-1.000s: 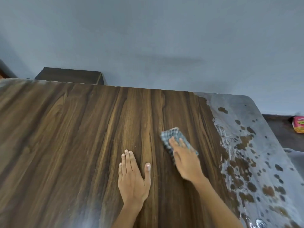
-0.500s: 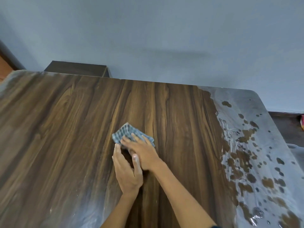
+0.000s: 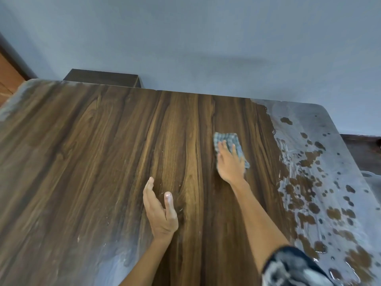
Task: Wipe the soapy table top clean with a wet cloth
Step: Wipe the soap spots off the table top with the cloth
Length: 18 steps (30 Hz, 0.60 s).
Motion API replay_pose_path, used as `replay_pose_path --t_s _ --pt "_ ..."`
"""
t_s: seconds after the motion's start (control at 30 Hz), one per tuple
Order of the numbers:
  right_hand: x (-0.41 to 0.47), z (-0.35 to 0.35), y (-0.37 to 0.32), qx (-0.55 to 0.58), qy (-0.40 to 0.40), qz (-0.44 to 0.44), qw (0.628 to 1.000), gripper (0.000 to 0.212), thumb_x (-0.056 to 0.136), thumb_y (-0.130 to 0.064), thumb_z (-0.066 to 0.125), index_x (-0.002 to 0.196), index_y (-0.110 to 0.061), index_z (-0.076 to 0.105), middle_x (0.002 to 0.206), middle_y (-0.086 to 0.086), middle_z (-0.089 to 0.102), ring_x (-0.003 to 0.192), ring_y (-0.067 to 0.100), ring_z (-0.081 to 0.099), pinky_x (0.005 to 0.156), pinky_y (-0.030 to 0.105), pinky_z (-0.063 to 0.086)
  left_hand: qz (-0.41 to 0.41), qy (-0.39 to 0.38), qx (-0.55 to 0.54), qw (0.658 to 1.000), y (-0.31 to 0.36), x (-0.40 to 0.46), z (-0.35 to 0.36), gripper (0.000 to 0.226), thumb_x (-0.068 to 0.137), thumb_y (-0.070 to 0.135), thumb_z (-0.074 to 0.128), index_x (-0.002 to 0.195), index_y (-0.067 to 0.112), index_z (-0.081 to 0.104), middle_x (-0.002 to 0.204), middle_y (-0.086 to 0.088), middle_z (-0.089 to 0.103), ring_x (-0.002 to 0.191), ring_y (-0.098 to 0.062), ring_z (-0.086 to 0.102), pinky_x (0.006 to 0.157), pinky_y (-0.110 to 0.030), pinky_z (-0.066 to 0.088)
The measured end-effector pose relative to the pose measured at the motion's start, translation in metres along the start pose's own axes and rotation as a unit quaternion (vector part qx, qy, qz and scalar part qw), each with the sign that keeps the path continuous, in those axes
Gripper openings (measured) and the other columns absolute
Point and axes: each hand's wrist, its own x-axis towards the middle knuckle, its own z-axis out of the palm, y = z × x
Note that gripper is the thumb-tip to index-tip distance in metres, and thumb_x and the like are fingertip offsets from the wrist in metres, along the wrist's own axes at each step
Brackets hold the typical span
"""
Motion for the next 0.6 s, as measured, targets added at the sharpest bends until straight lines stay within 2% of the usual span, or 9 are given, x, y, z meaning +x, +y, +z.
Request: replay_pose_path --t_s 0.13,0.2,0.3,0.37,0.5,0.6 --pt "0.019 0.033 -0.071 -0.005 -0.043 -0.114 0.992 0.047 0.101 -0.024 0.029 0.148 -0.024 0.022 0.157 -0.007 0.015 0.145 0.017 0.005 0.114 0.044 0.005 0.014 0.005 -0.003 1.0 -0.004 -0.005 -0.01 0.081 0.09 0.062 0.024 0.133 -0.004 0.037 0.135 -0.016 0.044 0.127 -0.021 0.04 0.106 -0.023 0.029" --pt "0.002 0.046 -0.094 -0.004 -0.074 -0.185 0.98 0.047 0.101 -0.022 0.031 0.147 -0.027 0.026 0.155 -0.01 0.018 0.144 0.015 0.006 0.114 0.044 0.004 0.019 0.014 0.008 1.0 -0.008 -0.01 -0.017 0.08 0.091 0.06 0.025 0.132 -0.008 0.037 0.134 -0.02 0.044 0.126 -0.025 0.041 0.106 -0.029 0.031" --pt "-0.052 0.06 -0.092 0.008 -0.097 -0.298 0.95 0.046 0.099 -0.019 0.036 0.144 -0.028 0.034 0.152 -0.011 0.028 0.143 0.012 0.012 0.114 0.041 0.003 0.013 0.031 0.024 0.999 -0.013 -0.018 -0.029 0.08 0.092 0.058 0.025 0.131 -0.01 0.037 0.133 -0.024 0.044 0.124 -0.031 0.042 0.104 -0.037 0.033" --pt "-0.1 0.059 -0.073 0.022 -0.11 -0.328 0.938 0.046 0.097 -0.018 0.037 0.142 -0.029 0.038 0.15 -0.014 0.032 0.142 0.009 0.014 0.113 0.035 0.004 0.018 0.026 0.031 0.999 -0.016 -0.021 -0.037 0.079 0.092 0.058 0.026 0.13 -0.011 0.037 0.131 -0.026 0.044 0.122 -0.033 0.043 0.103 -0.038 0.034" --pt "-0.186 0.046 -0.015 0.041 -0.105 -0.298 0.948 0.047 0.096 -0.028 0.03 0.142 -0.036 0.035 0.148 -0.023 0.028 0.141 -0.001 0.01 0.114 0.026 0.004 0.015 -0.01 0.035 0.999 -0.017 -0.03 -0.049 0.078 0.092 0.058 0.026 0.132 -0.008 0.037 0.133 -0.021 0.044 0.124 -0.029 0.041 0.105 -0.031 0.031" --pt "-0.199 0.035 0.036 0.053 -0.037 -0.169 0.983 0.047 0.094 -0.031 0.028 0.141 -0.034 0.037 0.146 -0.015 0.036 0.14 0.009 0.025 0.114 0.035 0.02 0.011 -0.029 0.035 0.999 -0.016 -0.033 -0.05 0.079 0.091 0.061 0.023 0.133 -0.004 0.038 0.134 -0.017 0.045 0.126 -0.025 0.041 0.104 -0.028 0.029"
